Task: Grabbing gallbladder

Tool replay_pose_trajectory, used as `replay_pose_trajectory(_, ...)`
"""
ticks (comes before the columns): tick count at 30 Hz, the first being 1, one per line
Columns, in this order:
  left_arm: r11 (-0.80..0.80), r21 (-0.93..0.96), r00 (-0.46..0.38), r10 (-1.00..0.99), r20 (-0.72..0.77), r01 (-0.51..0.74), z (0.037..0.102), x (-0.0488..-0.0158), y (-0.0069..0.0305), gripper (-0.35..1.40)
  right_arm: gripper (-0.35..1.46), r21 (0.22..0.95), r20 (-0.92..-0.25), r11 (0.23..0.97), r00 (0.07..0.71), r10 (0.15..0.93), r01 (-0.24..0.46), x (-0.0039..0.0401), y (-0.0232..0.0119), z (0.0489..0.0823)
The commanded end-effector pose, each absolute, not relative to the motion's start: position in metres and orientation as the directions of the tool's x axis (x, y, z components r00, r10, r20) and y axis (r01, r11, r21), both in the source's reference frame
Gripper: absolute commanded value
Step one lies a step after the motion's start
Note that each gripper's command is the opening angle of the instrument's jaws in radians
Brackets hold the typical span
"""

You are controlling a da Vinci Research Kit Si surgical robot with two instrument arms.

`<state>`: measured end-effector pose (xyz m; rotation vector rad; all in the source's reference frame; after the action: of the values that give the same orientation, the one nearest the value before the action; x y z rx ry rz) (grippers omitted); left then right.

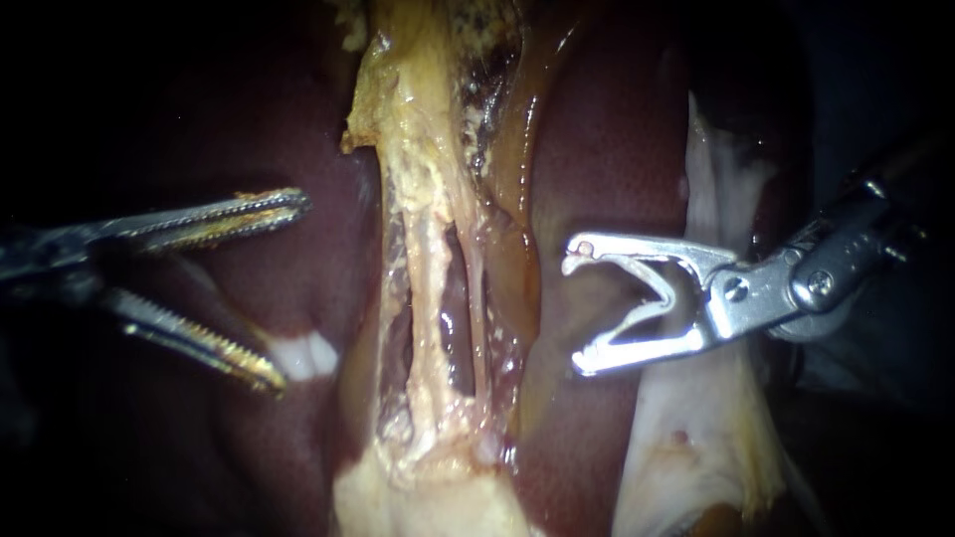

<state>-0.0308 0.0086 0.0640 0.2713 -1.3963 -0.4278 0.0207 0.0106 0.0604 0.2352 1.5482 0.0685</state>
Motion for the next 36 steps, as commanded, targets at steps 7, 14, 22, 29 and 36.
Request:
replay_pose_trajectory(7, 0.876, 0.457, 0.121, -0.475, 0.872, 0.154, 0.0636, -0.0307, 0.0094, 0.81, 0.60, 0.193, -0.981, 0.976, 0.026, 0.192, 0.104, 0.0207, 0.0106, 0.0604)
replay_pose_trajectory(14, 0.788, 0.521, 0.087, -0.574, 0.814, 0.326, 0.0623, -0.0303, 0.0124, 0.74, 0.60, 0.193, -0.981, 0.976, 0.026, 0.192, 0.103, 0.0209, 0.0106, 0.0604)
replay_pose_trajectory(22, 0.651, 0.606, 0.012, -0.686, 0.728, 0.458, 0.0645, -0.0320, 0.0156, 0.67, 0.60, 0.193, -0.981, 0.976, 0.026, 0.191, 0.102, 0.0209, 0.0106, 0.0605)
replay_pose_trajectory(29, 0.578, 0.654, -0.036, -0.736, 0.676, 0.489, 0.0676, -0.0342, 0.0172, 0.64, 0.60, 0.193, -0.981, 0.976, 0.026, 0.191, 0.103, 0.0209, 0.0106, 0.0605)
replay_pose_trajectory(36, 0.538, 0.679, -0.057, -0.761, 0.646, 0.500, 0.0693, -0.0354, 0.0178, 0.59, 0.60, 0.193, -0.981, 0.976, 0.026, 0.191, 0.103, 0.0209, 0.0106, 0.0605)
